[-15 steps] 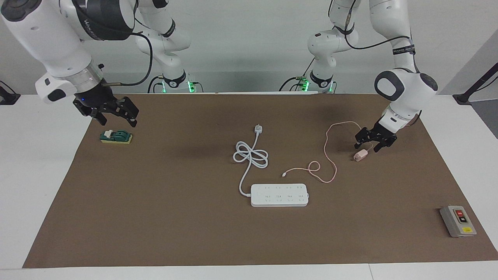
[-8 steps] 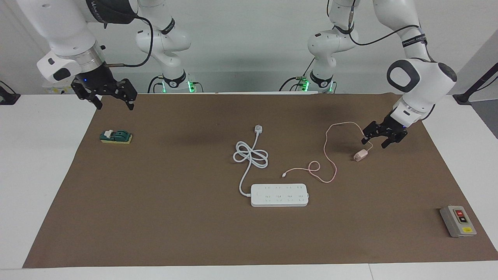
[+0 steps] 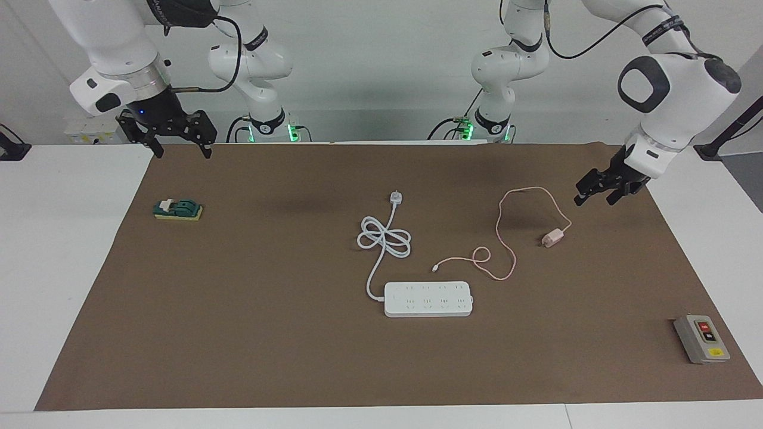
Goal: Unplug charger and place it aside
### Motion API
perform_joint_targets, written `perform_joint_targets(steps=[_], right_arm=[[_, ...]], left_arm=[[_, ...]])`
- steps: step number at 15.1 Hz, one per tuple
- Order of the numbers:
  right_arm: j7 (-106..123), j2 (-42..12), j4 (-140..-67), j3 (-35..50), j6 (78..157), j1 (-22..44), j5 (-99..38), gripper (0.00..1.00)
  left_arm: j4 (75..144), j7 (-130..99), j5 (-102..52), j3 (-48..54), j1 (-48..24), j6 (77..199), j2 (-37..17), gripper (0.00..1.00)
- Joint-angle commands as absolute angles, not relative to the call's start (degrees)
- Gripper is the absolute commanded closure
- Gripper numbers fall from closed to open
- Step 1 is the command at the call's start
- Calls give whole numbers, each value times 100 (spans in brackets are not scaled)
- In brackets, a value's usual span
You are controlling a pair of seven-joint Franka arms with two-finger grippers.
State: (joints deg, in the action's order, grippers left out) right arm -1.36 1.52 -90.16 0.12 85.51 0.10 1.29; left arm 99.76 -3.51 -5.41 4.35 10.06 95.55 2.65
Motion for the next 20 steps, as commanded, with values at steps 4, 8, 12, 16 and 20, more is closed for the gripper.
perform_joint_targets(steps=[4,8,12,16,20], right_arm=[[-35,316,-9176,123,8614,-132,132,0],[-62,325,-9185,123,8596,-88,132,0],[-35,325,-9185,123,8596,-105,123,0],[-44,325,-9176,114,8587,-114,123,0],[-35,325,-9176,123,8596,-114,114,0]], left_arm=[[9414,-817,-290,527,932,9054,360,0],[9308,-809,-246,527,757,8676,282,0],[9343,-677,17,107,37,8640,351,0],[9360,-703,26,70,-123,8727,343,0],[9404,-668,-9,97,-175,8719,343,0]])
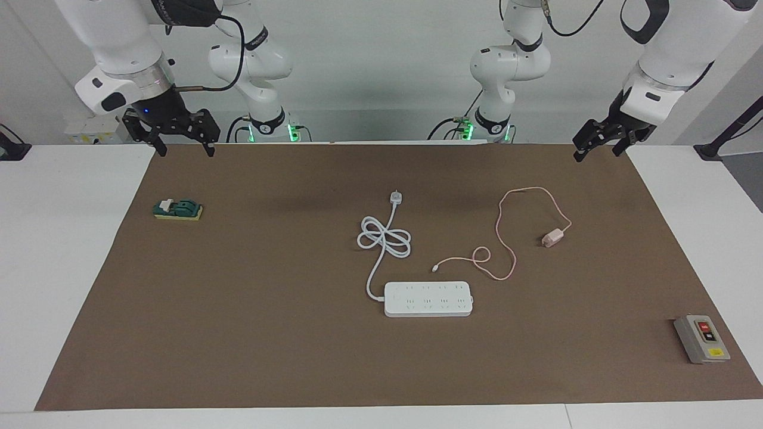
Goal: Unplug charger and place it aside
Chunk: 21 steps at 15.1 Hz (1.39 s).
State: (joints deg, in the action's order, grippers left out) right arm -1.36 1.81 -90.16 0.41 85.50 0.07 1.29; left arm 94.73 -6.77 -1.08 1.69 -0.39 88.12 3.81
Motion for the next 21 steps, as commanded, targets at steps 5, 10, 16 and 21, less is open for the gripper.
perform_joint_targets(steps=[5,10,16,21], right_arm=[[-35,325,-9185,123,8587,-97,105,0],[-18,325,-9176,123,8587,-97,79,0],[-9,325,-9184,114,8587,-97,79,0],[9,325,-9176,114,8587,-88,88,0]], left_arm=[[9413,-519,-9,97,-272,8771,325,0],[9404,-492,0,97,-272,8763,316,0],[9396,114,-9,97,-264,8736,325,0],[9387,70,-9,97,-255,8754,325,0]])
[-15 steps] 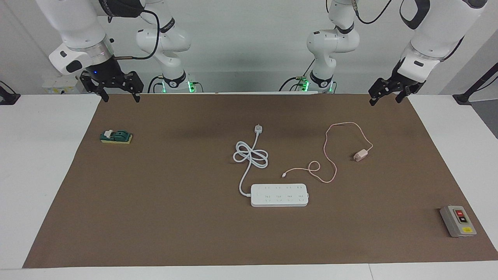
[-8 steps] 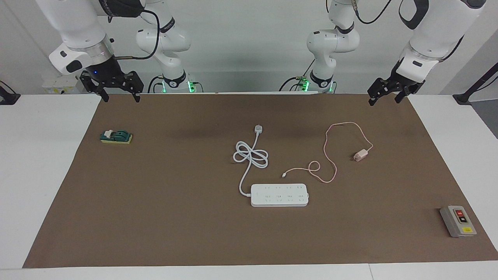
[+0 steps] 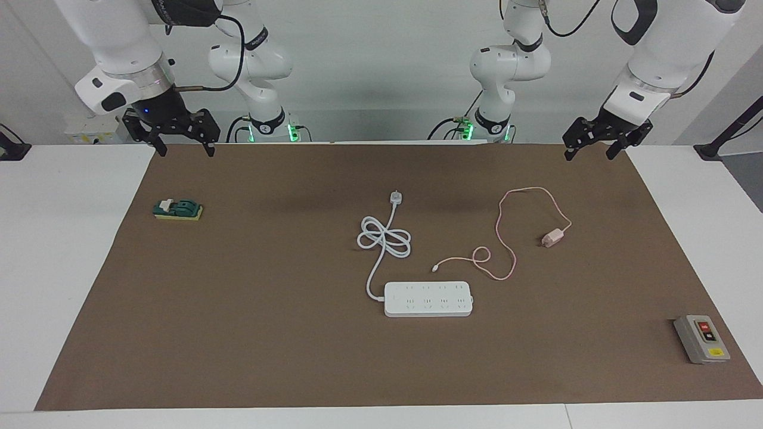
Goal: Unplug charger and place it aside
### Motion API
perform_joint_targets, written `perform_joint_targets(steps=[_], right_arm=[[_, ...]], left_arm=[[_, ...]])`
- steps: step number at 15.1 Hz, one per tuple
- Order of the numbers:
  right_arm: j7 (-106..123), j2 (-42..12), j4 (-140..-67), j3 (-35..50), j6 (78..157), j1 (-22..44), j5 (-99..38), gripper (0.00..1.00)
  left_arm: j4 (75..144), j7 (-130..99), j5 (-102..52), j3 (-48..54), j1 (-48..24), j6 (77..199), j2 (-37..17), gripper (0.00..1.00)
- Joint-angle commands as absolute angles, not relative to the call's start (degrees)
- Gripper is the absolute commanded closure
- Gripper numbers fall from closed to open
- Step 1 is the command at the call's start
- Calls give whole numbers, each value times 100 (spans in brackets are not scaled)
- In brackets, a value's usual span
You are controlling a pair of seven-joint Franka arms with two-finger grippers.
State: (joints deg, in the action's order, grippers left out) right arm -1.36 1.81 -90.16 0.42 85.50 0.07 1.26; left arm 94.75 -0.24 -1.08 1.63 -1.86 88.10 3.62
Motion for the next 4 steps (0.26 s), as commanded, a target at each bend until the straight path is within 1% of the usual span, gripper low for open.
perform_joint_targets(steps=[1,4], right_arm=[[9,325,-9176,114,8587,-88,88,0],[9,325,-9176,114,8596,-88,88,0]], left_arm=[[9387,105,-9,97,-255,8745,334,0],[9387,114,-9,97,-237,8745,334,0]])
